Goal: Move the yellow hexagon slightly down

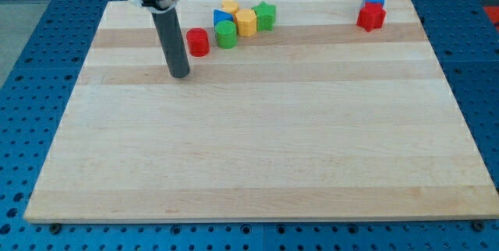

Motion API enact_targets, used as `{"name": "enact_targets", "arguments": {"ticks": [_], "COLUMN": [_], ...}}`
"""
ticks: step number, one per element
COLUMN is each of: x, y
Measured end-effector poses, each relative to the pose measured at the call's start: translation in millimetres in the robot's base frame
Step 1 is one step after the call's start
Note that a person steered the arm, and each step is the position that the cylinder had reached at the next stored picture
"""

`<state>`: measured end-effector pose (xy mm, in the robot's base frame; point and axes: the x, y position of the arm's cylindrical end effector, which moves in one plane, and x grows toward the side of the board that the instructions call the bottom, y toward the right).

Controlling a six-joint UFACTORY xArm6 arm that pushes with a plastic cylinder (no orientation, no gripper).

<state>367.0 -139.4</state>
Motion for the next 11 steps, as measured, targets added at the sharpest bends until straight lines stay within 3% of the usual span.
{"name": "enact_targets", "arguments": {"ticks": [1,2,3,4,5,6,8,9,10,11], "x": [-74,-77,-125,-137,-137,-137,-41,-39,12,12], "y": [-16,-16,18,35,120,120,112,112,106,106]}}
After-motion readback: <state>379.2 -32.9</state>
